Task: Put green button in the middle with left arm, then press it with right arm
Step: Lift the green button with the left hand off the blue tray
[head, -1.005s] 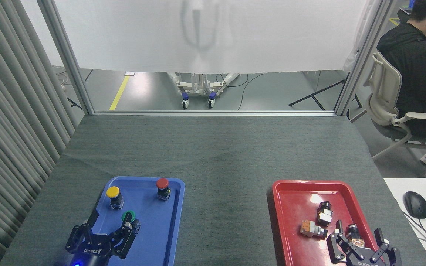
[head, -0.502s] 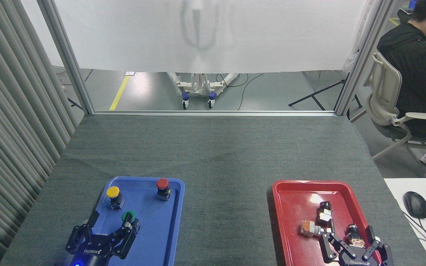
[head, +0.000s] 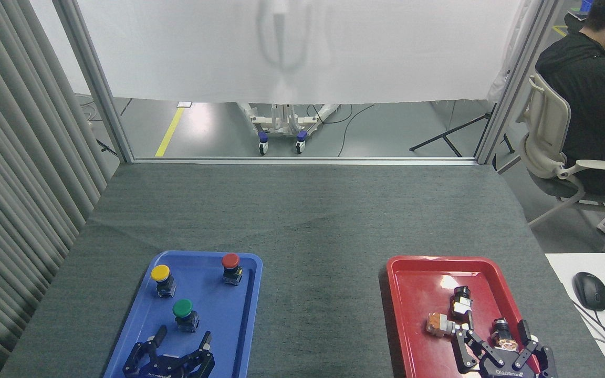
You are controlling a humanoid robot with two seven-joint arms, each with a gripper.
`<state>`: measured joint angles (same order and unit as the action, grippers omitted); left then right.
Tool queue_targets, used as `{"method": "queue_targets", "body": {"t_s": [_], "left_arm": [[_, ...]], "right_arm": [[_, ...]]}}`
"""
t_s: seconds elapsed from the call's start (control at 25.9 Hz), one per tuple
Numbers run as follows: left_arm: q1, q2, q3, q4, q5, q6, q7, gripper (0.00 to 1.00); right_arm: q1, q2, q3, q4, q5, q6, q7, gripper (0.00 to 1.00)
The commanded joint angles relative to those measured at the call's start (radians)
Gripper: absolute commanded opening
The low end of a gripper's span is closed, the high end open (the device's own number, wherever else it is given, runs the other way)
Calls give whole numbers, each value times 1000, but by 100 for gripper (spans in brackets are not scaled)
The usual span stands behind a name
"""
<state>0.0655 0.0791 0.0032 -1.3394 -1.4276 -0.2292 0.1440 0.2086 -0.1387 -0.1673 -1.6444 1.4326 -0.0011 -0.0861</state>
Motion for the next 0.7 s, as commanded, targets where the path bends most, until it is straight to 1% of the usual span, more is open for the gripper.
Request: {"method": "queue_targets", "body": {"t_s": [0.0,0.19,0.31,0.46,0.5,0.66], "left_arm": [[-24,1,-3,28,-17,1,3,99],[-85,-1,-3,92,-19,14,2,99],[-125,1,-3,143,-19,48,2,99],[-144,4,-3,177,-19,65,2,98],[-150,4,-5,178,-19,67,0,95],[-150,7,-3,181,-19,67,3,56]], "right_arm": [[0,-2,0,0,0,1,0,100],[0,-1,0,0,0,0,0,100],[0,-1,0,0,0,-2,0,100],[0,1,0,0,2,-4,0,100],[0,1,0,0,2,-4,0,100],[0,1,0,0,3,-7,-1,100]]}}
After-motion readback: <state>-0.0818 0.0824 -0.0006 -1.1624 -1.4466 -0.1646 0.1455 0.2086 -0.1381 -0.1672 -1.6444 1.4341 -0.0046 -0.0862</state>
